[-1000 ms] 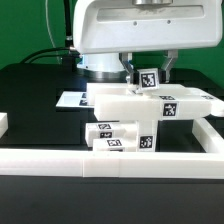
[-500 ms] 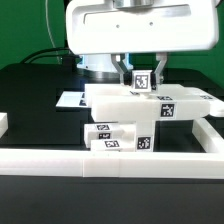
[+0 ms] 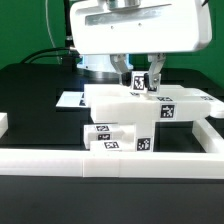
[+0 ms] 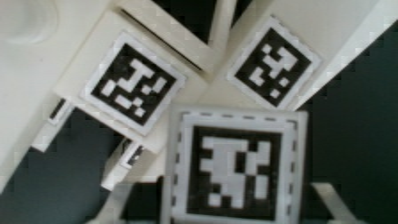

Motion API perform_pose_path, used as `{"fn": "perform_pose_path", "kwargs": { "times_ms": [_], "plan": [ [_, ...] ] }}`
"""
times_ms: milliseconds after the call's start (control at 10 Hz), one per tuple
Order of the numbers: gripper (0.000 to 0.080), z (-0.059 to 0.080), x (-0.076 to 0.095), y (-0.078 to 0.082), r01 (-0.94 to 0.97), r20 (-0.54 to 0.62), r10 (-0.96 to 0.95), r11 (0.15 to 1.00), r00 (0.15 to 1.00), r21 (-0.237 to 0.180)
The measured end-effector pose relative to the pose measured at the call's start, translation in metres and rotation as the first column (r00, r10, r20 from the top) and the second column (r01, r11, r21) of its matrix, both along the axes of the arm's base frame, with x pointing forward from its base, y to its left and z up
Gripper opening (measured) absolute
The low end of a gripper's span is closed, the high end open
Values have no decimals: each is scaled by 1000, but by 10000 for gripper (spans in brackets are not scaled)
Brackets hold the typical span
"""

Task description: Assemble chair

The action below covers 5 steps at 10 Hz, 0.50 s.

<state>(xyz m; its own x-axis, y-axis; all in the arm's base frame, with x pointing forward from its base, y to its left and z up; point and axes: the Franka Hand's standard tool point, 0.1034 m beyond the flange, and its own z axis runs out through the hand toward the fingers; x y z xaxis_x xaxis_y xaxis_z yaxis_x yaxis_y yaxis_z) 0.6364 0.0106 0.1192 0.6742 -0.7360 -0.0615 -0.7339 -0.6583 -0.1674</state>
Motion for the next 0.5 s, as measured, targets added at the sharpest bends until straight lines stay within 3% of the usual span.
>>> {"fn": "perform_pose_path", "kwargs": {
  "times_ms": [500],
  "plan": [
    [285,-1,2,-3,228,-19,-228,973,974,25]
  ]
}}
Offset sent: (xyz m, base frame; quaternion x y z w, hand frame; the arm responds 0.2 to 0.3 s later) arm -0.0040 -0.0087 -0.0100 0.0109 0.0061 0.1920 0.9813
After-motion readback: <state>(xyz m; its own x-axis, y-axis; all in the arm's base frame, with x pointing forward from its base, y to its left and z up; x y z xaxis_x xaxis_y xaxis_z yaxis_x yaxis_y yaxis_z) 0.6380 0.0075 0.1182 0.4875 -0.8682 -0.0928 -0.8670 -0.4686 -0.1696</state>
